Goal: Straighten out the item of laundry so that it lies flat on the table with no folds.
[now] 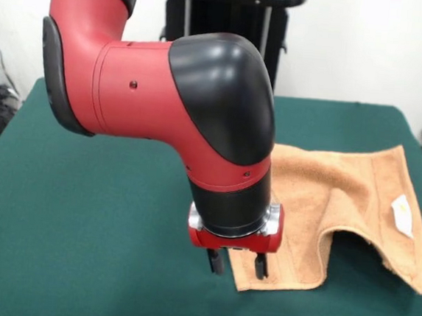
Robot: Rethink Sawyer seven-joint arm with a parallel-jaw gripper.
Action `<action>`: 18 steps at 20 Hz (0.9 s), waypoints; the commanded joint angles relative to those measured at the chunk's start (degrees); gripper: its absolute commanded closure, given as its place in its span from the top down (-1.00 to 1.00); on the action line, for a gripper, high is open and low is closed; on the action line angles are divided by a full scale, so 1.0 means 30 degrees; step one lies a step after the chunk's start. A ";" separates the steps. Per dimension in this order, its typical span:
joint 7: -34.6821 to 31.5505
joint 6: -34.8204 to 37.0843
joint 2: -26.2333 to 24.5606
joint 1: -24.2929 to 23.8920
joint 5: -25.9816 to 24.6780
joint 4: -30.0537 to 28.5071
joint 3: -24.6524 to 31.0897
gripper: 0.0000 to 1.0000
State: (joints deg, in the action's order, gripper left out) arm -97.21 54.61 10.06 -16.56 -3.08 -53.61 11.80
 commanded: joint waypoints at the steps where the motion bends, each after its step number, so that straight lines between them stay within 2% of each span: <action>1: 0.1784 0.1942 -0.0667 0.0736 -0.0763 -0.0051 0.1334 1.00; 18: 0.2522 0.1462 -0.1601 0.0445 -0.0982 0.0165 0.1698 1.00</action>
State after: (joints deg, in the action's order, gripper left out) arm -97.21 54.91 7.76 -16.52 -3.99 -51.90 11.83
